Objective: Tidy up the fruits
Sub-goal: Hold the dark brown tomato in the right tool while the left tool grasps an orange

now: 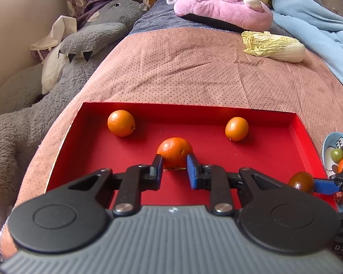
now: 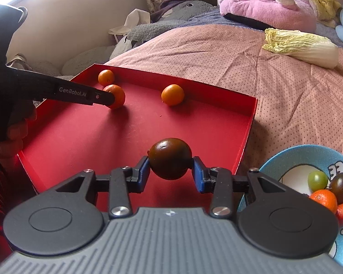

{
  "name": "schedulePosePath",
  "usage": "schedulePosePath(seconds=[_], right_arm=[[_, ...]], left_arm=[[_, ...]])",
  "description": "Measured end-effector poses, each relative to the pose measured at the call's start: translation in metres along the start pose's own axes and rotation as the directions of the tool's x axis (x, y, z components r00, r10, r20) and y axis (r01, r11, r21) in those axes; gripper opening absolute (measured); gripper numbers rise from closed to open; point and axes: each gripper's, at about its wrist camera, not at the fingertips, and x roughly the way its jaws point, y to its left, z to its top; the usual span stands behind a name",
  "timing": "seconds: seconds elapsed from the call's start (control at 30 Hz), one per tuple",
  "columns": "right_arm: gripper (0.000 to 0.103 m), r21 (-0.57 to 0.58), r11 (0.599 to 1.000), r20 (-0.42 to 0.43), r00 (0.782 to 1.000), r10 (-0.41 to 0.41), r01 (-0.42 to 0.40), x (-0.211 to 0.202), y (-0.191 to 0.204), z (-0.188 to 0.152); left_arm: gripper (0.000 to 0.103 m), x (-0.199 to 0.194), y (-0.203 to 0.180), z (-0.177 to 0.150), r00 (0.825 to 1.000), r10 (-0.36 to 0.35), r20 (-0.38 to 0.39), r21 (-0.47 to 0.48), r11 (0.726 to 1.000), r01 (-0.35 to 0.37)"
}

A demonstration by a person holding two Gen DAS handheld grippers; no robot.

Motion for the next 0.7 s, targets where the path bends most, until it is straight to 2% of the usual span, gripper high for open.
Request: schedulePosePath(seconds=[0.03, 0.07, 0.13, 0.3, 0.37, 0.4, 0.5, 0.57, 0.7], right_arm=[[0.046, 0.001, 1.0, -0.001, 1.0, -0.001, 0.001, 0.0, -0.001, -0.001], [0.046, 0.004, 1.0, -0.001, 1.0, -0.001, 0.001, 0.0, -0.002, -0.001], [0.046, 0.007, 1.0, 0.001, 1.0, -0.002, 0.002, 0.0, -0.004, 0.0], [0.046, 0.013, 1.0, 0.006, 1.0, -0.006, 0.006, -0.002, -0.009, 0.002], [0.046, 0.016, 1.0, 0.003, 1.0, -0.009, 0.009, -0.001, -0.011, 0.002], [0.046, 0.017, 1.0, -0.001, 1.0, -0.01, 0.01, 0.0, -0.012, 0.002], [0.046, 0.019, 1.0, -0.006, 1.0, -0.015, 0.016, 0.001, -0.014, 0.0], [0.046, 0.02, 1.0, -0.007, 1.0, -0.012, 0.012, 0.001, -0.014, 0.0], [0.046, 0.023, 1.0, -0.005, 1.0, -0.01, 0.01, 0.001, -0.014, 0.0]], left_arm=[[0.031, 0.001, -0.001, 0.001, 1.0, 0.003, 0.003, 0.008, 1.0, -0.003], [0.046, 0.005, -0.002, 0.002, 1.0, 0.001, -0.007, 0.014, 1.0, -0.001], [0.06, 0.015, -0.005, 0.003, 0.999, 0.016, -0.029, 0.024, 1.0, -0.016], [0.056, 0.033, -0.019, 0.011, 1.0, 0.013, -0.015, 0.097, 0.995, -0.012], [0.049, 0.04, -0.024, 0.014, 1.0, 0.014, -0.028, 0.104, 0.994, -0.011], [0.048, 0.044, -0.026, 0.016, 0.999, 0.028, -0.032, 0.111, 0.994, -0.024], [0.047, 0.054, -0.026, 0.025, 0.999, 0.039, -0.023, 0.085, 0.996, -0.037], [0.042, 0.058, -0.026, 0.029, 0.999, 0.045, -0.017, 0.073, 0.996, -0.044], [0.04, 0.058, -0.027, 0.029, 0.999, 0.048, -0.006, 0.077, 0.996, -0.048]])
